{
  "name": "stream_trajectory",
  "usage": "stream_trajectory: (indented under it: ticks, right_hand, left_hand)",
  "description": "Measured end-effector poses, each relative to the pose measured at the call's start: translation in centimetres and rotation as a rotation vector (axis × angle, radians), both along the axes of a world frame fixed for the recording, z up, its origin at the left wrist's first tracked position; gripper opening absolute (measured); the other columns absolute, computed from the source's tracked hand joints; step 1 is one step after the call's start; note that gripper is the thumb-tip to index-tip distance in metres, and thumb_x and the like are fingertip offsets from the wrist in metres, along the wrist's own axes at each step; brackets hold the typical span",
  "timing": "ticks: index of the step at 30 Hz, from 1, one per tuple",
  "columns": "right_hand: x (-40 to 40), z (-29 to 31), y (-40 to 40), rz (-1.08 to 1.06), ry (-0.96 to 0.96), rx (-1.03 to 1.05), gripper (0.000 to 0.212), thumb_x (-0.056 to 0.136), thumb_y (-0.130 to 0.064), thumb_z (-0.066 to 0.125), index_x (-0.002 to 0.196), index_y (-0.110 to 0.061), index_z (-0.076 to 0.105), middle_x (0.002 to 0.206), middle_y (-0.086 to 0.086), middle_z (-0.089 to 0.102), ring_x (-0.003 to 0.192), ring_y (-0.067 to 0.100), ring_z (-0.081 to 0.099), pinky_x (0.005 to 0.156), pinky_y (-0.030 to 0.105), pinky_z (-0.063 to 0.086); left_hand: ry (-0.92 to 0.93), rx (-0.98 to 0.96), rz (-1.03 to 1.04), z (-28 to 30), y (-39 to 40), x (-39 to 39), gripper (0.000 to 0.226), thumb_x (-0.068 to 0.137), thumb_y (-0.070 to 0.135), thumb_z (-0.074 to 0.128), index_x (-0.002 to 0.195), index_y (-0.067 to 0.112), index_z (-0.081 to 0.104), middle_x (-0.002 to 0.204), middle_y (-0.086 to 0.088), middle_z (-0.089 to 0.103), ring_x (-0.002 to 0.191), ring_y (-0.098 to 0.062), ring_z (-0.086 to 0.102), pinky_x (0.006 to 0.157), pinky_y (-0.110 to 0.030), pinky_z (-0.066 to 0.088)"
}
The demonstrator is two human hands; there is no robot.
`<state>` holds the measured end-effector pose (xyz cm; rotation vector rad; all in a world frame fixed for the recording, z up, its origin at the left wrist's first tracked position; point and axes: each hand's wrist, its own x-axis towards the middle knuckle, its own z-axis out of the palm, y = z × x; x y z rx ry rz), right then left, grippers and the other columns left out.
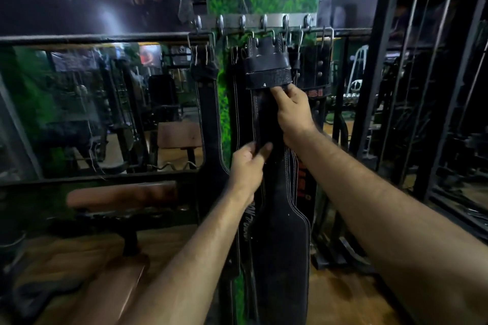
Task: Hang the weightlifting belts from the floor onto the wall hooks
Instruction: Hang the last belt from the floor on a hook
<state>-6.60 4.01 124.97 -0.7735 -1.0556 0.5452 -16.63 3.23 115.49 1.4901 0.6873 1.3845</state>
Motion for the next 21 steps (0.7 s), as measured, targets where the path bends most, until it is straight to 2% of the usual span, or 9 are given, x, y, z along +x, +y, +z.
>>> stream_trajectory:
  ticks: [3, 5, 9, 11, 13, 14, 17, 19, 21]
  right_hand:
    - [0.1, 1.7, 0.6, -0.046, 0.022, 0.025, 0.018, 0.092, -0.025, 0.066, 0.093, -0.007, 0.065, 0.092, 0.017, 0.068, 0.088, 0.028, 0.065, 0.089, 0.059, 0.055]
    - [0.3, 2.1, 1.0, -0.069, 0.051, 0.021, 0.012, 0.097, -0.018, 0.063, 0.092, -0.007, 0.064, 0.09, 0.015, 0.068, 0.085, 0.027, 0.066, 0.086, 0.058, 0.057]
    - [0.0, 2.1, 1.6, -0.083, 0.087, 0.011, 0.012, 0.098, -0.017, 0.062, 0.087, -0.012, 0.064, 0.087, 0.011, 0.07, 0.085, 0.027, 0.069, 0.087, 0.058, 0.06]
    - [-0.2, 1.9, 1.7, -0.096, 0.116, 0.015, 0.014, 0.099, -0.016, 0.061, 0.086, -0.013, 0.064, 0.084, 0.006, 0.071, 0.085, 0.023, 0.07, 0.088, 0.052, 0.061]
    - [-0.3, 1.8, 1.8, -0.099, 0.136, 0.02, 0.015, 0.099, -0.016, 0.061, 0.085, -0.014, 0.064, 0.084, 0.005, 0.071, 0.084, 0.021, 0.069, 0.088, 0.048, 0.06]
    - [-0.5, 1.7, 1.9, -0.1, 0.145, 0.02, 0.015, 0.1, -0.017, 0.061, 0.085, -0.014, 0.063, 0.085, 0.006, 0.07, 0.085, 0.022, 0.069, 0.089, 0.048, 0.06]
    - [-1.2, 1.8, 2.4, -0.074, 0.17, 0.008, 0.016, 0.1, -0.016, 0.06, 0.085, -0.015, 0.063, 0.083, 0.004, 0.07, 0.083, 0.02, 0.069, 0.088, 0.045, 0.059]
    - [-1.9, 1.8, 2.6, -0.048, 0.171, -0.003, 0.017, 0.1, -0.015, 0.06, 0.083, -0.015, 0.062, 0.082, 0.004, 0.071, 0.08, 0.02, 0.069, 0.085, 0.043, 0.06]
    - [-2.5, 1.8, 2.9, -0.025, 0.165, 0.003, 0.015, 0.099, -0.016, 0.06, 0.085, -0.014, 0.063, 0.088, 0.01, 0.072, 0.086, 0.025, 0.07, 0.087, 0.046, 0.061]
  left_hand:
    - [0.063, -0.047, -0.036, -2.1, 0.1, -0.4, 0.006, 0.097, 0.026, 0.065, 0.097, 0.027, 0.071, 0.091, 0.015, 0.077, 0.089, 0.003, 0.071, 0.073, -0.01, 0.051]
    - [0.114, -0.048, -0.055, -3.4, 0.6, -1.1, 0.007, 0.096, 0.028, 0.066, 0.097, 0.023, 0.072, 0.089, 0.013, 0.078, 0.086, 0.001, 0.072, 0.072, -0.011, 0.051]
    - [0.241, -0.065, -0.059, -5.6, 2.0, -2.8, 0.019, 0.093, 0.023, 0.07, 0.101, 0.005, 0.072, 0.094, -0.002, 0.078, 0.088, -0.013, 0.073, 0.08, -0.025, 0.054]
    - [0.339, -0.095, -0.088, -6.7, 2.3, -4.0, 0.02, 0.093, 0.015, 0.069, 0.105, -0.001, 0.071, 0.102, -0.013, 0.077, 0.088, -0.017, 0.073, 0.074, -0.018, 0.054]
    - [0.493, -0.082, -0.107, -6.9, 2.6, -5.2, 0.013, 0.095, 0.014, 0.067, 0.101, 0.004, 0.07, 0.097, -0.007, 0.076, 0.081, -0.008, 0.07, 0.066, -0.008, 0.049]
    - [0.548, -0.077, -0.11, -6.2, 2.8, -5.6, 0.014, 0.095, 0.017, 0.067, 0.104, 0.006, 0.068, 0.1, -0.003, 0.075, 0.081, -0.003, 0.069, 0.069, -0.008, 0.049]
    - [0.404, 0.0, -0.054, -1.6, 4.0, -5.7, 0.032, 0.094, 0.02, 0.069, 0.123, 0.012, 0.061, 0.124, 0.003, 0.067, 0.11, -0.009, 0.063, 0.092, -0.021, 0.046]
    - [0.255, 0.096, -0.045, 2.8, 4.1, -5.3, 0.011, 0.097, 0.013, 0.062, 0.108, 0.016, 0.065, 0.103, 0.006, 0.073, 0.096, -0.007, 0.068, 0.085, -0.021, 0.049]
    - [0.165, 0.184, -0.034, 6.3, 4.0, -5.0, 0.014, 0.1, 0.012, 0.058, 0.087, 0.012, 0.065, 0.08, 0.007, 0.071, 0.077, -0.006, 0.068, 0.072, -0.022, 0.054]
